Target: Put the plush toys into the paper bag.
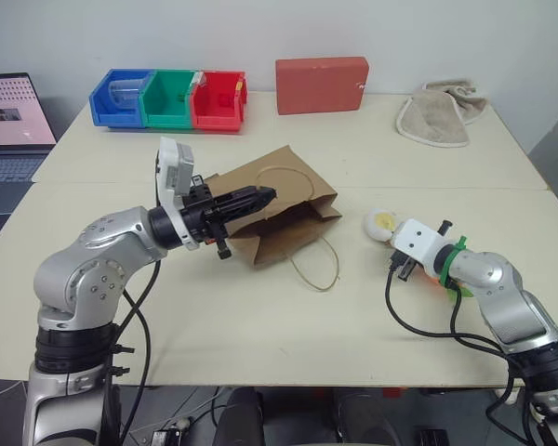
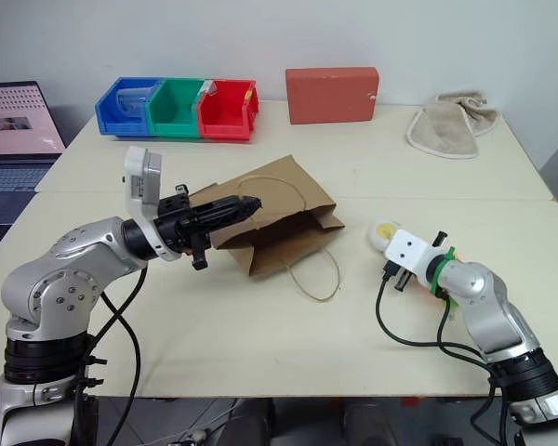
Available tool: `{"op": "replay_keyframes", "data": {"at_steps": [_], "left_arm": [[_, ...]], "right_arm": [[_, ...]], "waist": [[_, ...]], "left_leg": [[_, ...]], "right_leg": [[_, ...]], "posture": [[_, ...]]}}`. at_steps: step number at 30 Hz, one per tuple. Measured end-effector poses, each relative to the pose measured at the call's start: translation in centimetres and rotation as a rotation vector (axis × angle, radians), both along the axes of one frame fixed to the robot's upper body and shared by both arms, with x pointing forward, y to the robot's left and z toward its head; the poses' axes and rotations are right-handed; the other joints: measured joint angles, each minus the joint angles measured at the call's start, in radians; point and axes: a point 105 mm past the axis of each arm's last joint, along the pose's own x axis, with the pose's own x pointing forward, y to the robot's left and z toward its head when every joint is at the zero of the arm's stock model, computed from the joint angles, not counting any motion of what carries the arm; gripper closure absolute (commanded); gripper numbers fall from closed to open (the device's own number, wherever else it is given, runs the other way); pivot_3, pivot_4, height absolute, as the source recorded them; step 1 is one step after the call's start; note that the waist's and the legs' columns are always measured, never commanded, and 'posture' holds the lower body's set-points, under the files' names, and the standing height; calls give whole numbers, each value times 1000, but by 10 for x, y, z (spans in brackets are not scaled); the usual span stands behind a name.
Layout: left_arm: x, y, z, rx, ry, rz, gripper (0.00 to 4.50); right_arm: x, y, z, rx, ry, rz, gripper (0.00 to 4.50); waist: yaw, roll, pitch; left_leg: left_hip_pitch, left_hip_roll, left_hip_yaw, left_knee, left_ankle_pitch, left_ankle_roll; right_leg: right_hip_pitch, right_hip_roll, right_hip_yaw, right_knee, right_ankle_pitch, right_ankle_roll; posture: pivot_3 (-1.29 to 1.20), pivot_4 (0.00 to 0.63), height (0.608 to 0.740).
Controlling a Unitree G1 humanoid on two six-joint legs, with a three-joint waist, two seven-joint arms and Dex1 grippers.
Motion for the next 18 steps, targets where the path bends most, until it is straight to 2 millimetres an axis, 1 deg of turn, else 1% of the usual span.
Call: {"op": "replay_keyframes", "data": {"at_steps": [1, 3, 5, 7, 9, 10, 11, 12, 14, 17, 18], "left_arm": [[0, 2, 1, 3, -3, 5, 4500], [0, 4, 2, 7, -5, 7, 4500], [0, 4, 4, 4, -6, 4, 4500], [0, 4, 6, -4, -9, -6, 4500], [-2, 3, 9, -7, -16, -20, 4500], [-2, 4, 9, -6, -16, -22, 4500], [-2, 4, 10, -3, -12, -24, 4500], [-2, 3, 10, -1, -11, -32, 4500], [-4, 0, 14, -2, -18, -60, 4500], [-5, -1, 15, -2, -19, -69, 4500], [-5, -1, 14, 2, -11, -69, 4500]], "right_arm": [[-4, 2, 6, 24, 14, 33, 4451], [-20, 15, 21, 63, 63, 153, 4451], [-44, 33, 40, 98, 112, 302, 4451], [-62, 50, 51, 128, 156, 409, 4451], [-72, 65, 56, 149, 182, 475, 4451], [-72, 71, 58, 159, 176, 486, 4451], [-66, 80, 61, 185, 159, 487, 4451], [-59, 96, 61, 211, 139, 495, 4451], [-47, 119, 53, 223, 136, 493, 4451], [-35, 133, 43, 218, 141, 464, 4451], [-28, 139, 42, 211, 128, 448, 4451]], "waist": [[0, 0, 0], [1, 1, 0], [1, 1, 0], [0, 0, 0], [1, 0, 0], [0, 0, 0], [-4, -1, 0], [-10, -1, 0], [-11, -1, 0], [-6, -1, 0], [0, -1, 0]], "left_leg": [[0, 0, 0, 0, 0, 0], [0, 0, 0, -1, 0, 0], [0, 0, -2, -1, 0, 0], [0, 1, -3, -1, 0, 0], [0, 0, -2, 0, 0, 0], [1, 0, -2, 0, 0, 0], [2, 1, -2, 0, 0, 0], [2, 1, -2, 0, 0, 0], [2, 1, -2, 0, 0, 0], [0, 0, -2, 0, 0, 0], [-1, 0, -2, 0, 0, 0]], "right_leg": [[0, 0, 0, 0, 0, 0], [0, 0, 0, 0, 0, 0], [1, 0, -2, 0, 0, 0], [1, 0, -3, 0, 0, 0], [2, 0, -2, 0, 0, 0], [2, 0, -2, -1, 0, 0], [2, 1, -2, -1, 0, 0], [2, 1, -2, -1, 0, 0], [2, 1, -2, -1, 0, 0], [2, 0, -2, -1, 1, 0], [1, 0, -2, -2, 1, 0]], "posture": [[0, 150, 740], [0, 150, 740], [0, 150, 740], [0, 150, 740], [0, 150, 740], [0, 150, 740], [0, 150, 740], [0, 150, 740], [0, 150, 740], [0, 150, 740], [0, 150, 740]]}}
